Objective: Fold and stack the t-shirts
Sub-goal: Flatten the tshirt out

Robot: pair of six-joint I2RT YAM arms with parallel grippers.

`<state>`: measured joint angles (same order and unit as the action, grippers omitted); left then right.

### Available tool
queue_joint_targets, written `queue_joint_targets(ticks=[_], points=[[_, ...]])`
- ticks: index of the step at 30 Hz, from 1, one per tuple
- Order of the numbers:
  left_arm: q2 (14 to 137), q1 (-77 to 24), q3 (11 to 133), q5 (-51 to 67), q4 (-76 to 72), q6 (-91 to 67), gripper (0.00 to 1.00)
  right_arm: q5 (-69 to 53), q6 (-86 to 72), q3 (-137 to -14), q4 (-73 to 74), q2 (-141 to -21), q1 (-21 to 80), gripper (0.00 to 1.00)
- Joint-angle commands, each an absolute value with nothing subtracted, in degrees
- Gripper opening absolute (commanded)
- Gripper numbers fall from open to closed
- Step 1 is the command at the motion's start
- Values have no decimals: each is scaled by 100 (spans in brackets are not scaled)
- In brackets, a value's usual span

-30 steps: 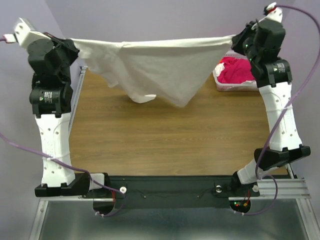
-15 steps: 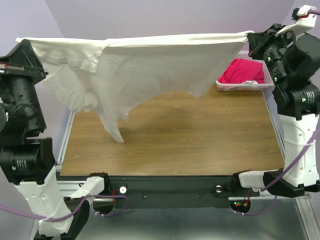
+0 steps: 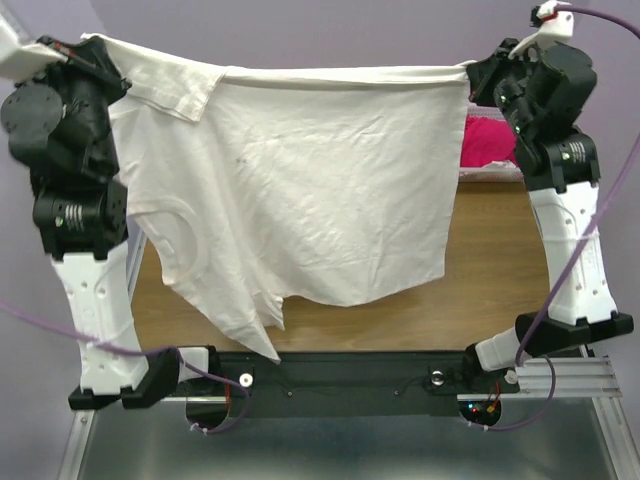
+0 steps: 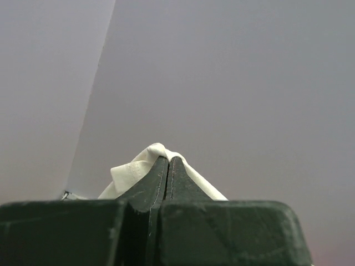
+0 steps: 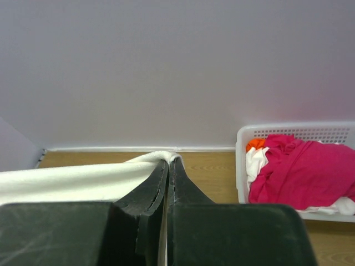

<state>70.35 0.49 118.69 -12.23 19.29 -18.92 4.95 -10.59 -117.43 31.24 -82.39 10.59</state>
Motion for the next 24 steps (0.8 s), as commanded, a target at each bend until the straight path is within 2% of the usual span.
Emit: queue_joint_targets(ticks=[1, 7, 11, 16, 20, 24], points=[[7583, 114, 12304, -1178, 1336, -1731, 0, 686, -835, -12164, 2699, -8586, 975, 1], [8452, 114, 12787, -1055, 1178, -1714, 0, 782, -800, -12628, 2391, -9428, 976, 1], [9147, 123, 13744, -783, 1292, -1880, 0, 782, -791, -13356, 2233, -10035, 967, 1], [9255, 149, 13808, -370, 819, -2057, 0, 800, -844, -13807, 2040, -10292, 967, 1], [8939, 167, 13431, -334, 589, -2013, 0, 712, -721, -13431, 1759, -9994, 967, 1], [8325, 202, 12456, -448, 449, -1969, 0, 729, -528, -12307, 1539, -9379, 975, 1]])
